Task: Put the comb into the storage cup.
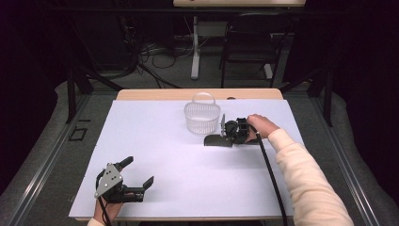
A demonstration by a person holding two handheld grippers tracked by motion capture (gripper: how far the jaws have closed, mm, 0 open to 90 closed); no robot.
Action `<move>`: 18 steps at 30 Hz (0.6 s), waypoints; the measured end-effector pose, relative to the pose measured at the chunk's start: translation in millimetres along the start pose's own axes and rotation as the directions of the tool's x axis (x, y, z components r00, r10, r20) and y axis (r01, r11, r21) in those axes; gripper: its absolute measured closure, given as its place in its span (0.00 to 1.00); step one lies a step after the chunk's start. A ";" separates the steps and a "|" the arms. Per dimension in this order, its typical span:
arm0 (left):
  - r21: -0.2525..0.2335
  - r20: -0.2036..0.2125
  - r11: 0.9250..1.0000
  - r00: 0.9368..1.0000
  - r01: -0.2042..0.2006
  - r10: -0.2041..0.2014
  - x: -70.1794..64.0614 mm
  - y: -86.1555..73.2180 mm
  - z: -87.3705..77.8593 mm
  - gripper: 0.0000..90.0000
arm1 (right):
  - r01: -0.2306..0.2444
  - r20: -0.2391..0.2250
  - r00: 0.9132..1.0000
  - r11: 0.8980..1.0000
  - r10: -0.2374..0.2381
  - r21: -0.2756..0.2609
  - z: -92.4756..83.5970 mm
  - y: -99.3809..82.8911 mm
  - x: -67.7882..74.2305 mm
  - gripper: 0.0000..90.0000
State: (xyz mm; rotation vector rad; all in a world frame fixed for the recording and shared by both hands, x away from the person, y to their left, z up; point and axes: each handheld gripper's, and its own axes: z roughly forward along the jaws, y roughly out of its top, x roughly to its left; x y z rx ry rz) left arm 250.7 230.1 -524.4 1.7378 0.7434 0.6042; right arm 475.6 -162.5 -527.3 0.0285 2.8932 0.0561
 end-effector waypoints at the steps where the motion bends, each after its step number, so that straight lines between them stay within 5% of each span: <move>1: 0.000 0.000 1.000 1.000 0.000 0.000 0.0 0.0 -0.1 0.01 | 0.007 0.001 1.000 1.000 -0.007 -0.003 0.0 -0.1 -0.2 0.79; 18: -0.003 -0.004 1.000 1.000 -0.002 0.002 -0.4 0.4 -0.6 0.01 | -0.001 0.025 1.000 0.999 0.003 -0.050 -15.1 -5.8 5.1 0.80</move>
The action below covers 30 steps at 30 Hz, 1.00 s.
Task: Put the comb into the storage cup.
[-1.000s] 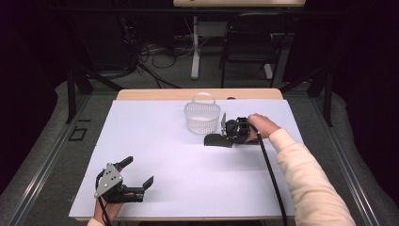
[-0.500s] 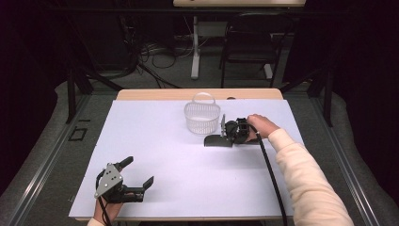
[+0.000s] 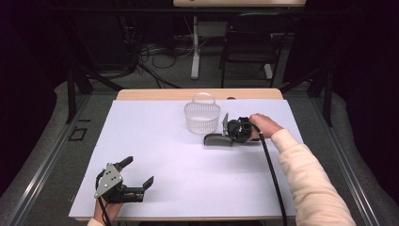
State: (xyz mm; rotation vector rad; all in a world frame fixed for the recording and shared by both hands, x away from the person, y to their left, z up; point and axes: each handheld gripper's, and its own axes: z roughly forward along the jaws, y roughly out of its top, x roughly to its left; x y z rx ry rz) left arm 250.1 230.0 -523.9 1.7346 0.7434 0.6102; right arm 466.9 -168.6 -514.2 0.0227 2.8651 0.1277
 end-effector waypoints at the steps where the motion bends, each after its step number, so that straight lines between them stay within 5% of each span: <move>1: 0.001 0.001 1.000 1.000 0.001 -0.001 0.0 0.0 -0.1 0.01 | 0.002 0.004 1.000 1.000 -0.002 -0.001 -1.1 -0.8 0.5 0.80; 30: -0.002 -0.007 1.000 1.000 -0.003 0.003 -0.6 0.6 -0.6 0.01 | -0.063 0.031 0.997 0.988 0.068 -0.139 -27.5 -28.6 13.6 0.80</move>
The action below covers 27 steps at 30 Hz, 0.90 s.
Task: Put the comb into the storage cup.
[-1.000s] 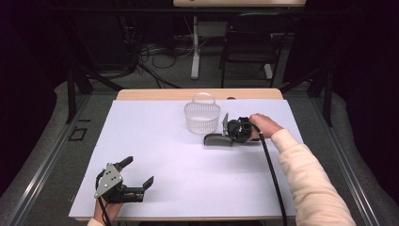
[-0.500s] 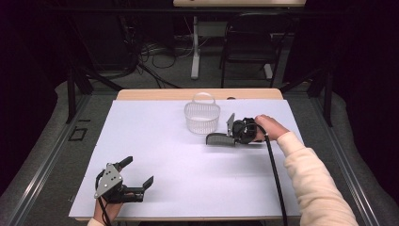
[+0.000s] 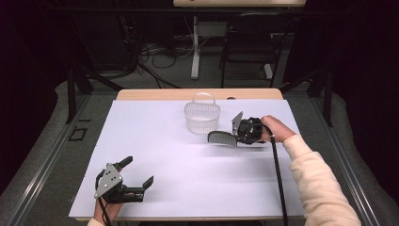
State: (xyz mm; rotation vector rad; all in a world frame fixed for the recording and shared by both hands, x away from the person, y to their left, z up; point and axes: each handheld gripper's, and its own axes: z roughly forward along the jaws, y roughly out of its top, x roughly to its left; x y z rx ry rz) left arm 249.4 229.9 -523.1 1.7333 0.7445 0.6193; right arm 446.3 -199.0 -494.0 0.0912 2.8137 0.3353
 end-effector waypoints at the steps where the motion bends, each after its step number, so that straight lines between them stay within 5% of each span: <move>1: 0.000 0.000 1.000 1.000 -0.001 0.001 0.0 0.0 0.0 0.01 | -0.004 0.000 1.000 1.000 0.004 -0.007 -0.9 -1.0 0.1 0.80; 14: 0.000 -0.002 1.000 1.000 0.000 0.000 -0.2 0.0 0.2 0.01 | -0.052 0.011 0.999 0.994 0.053 -0.096 -13.0 -14.0 6.9 0.80; 27: 0.002 -0.004 1.000 1.000 0.002 -0.002 0.2 -0.1 0.1 0.01 | -0.118 0.023 0.992 0.973 0.125 -0.199 -22.5 -27.3 8.2 0.80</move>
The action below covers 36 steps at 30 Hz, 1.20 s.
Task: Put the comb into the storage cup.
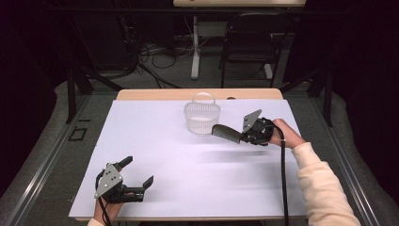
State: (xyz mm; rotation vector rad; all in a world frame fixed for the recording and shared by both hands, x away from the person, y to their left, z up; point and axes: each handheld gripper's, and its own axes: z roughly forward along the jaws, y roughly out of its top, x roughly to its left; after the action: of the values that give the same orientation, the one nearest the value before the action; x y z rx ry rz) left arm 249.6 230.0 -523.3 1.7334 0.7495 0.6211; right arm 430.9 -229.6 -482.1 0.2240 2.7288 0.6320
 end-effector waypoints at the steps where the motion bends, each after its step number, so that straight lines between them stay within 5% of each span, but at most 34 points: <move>1: -0.001 0.000 1.000 1.000 0.000 0.000 0.1 0.0 0.0 0.01 | -0.014 -0.001 1.000 1.000 0.014 0.000 -1.1 -1.1 0.4 0.80; 21: 0.000 -0.002 1.000 1.000 -0.001 0.001 0.0 0.0 0.0 0.01 | -0.125 0.045 0.990 0.984 0.131 -0.124 -7.7 -16.0 1.3 0.80; 36: -0.004 -0.005 1.000 1.000 -0.005 0.005 0.5 -0.1 -0.3 0.01 | -0.229 0.090 0.964 0.952 0.251 -0.203 -8.5 -21.7 4.1 0.80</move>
State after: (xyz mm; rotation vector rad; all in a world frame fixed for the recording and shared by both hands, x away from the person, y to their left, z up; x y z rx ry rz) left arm 249.6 230.5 -523.3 1.7308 0.7471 0.6296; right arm 422.4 -251.4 -485.7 0.5340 2.5296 0.9125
